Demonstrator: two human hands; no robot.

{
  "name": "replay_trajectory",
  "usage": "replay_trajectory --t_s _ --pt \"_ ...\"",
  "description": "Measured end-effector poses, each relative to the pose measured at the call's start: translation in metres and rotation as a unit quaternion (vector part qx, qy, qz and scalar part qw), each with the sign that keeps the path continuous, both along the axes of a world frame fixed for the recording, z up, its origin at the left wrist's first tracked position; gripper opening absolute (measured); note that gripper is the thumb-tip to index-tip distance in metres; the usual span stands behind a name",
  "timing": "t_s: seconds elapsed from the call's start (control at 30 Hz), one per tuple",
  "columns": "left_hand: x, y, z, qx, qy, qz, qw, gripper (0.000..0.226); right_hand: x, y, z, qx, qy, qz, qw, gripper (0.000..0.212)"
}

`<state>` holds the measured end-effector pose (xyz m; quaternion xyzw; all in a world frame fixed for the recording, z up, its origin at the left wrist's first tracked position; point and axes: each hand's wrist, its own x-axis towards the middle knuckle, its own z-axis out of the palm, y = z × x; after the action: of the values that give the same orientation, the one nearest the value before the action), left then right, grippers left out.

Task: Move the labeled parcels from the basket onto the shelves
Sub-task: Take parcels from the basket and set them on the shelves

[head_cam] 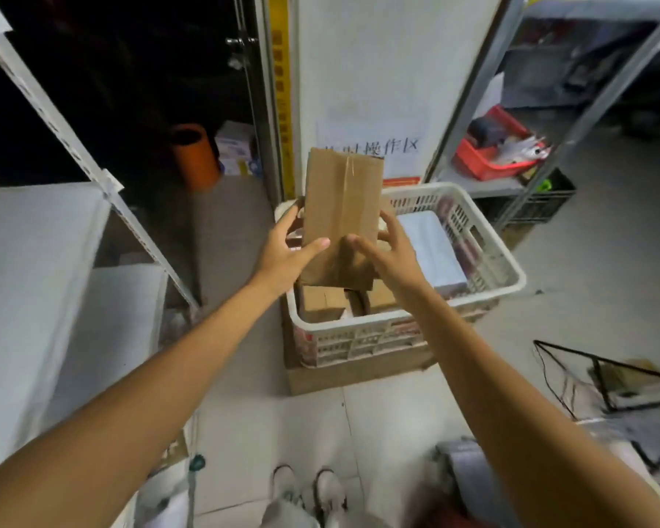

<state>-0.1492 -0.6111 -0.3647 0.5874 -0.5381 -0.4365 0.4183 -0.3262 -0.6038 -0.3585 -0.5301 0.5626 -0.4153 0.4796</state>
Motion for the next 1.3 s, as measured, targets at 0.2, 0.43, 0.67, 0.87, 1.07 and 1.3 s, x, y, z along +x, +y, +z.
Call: replay_trajectory --t_s 0.2,0.43,0.67,0.87,1.07,1.3 --pt "-0.041 0.001 -0.05 0.06 -0.012 -0.088 0.994 0.089 -0.042 0.026 -0.041 0.058 0.013 -0.064 0.996 0.076" --pt "-0.093 -0.01 -0.067 0.078 -0.027 -0.113 0.99 0.074 -0.091 0.018 -0.065 0.084 -0.016 -0.092 0.992 0.065" --pt "-0.161 -0.055 -0.069 0.095 0.01 -0.094 0.991 0.071 -0.158 -0.035 -0.076 0.101 -0.026 -0.077 0.992 0.053" --pt "-0.203 -0.093 -0.083 0.11 0.006 -0.084 0.99 0.07 -0.207 -0.081 -0.088 0.115 -0.018 -0.058 0.992 0.062" --pt "-0.193 -0.125 -0.092 0.135 0.02 -0.036 0.99 0.073 -0.202 -0.128 -0.094 0.142 -0.037 0.002 0.989 0.054" --pt "-0.16 -0.175 -0.085 0.141 0.02 -0.01 0.99 0.065 -0.169 -0.187 -0.082 0.165 -0.03 0.036 0.985 0.051"
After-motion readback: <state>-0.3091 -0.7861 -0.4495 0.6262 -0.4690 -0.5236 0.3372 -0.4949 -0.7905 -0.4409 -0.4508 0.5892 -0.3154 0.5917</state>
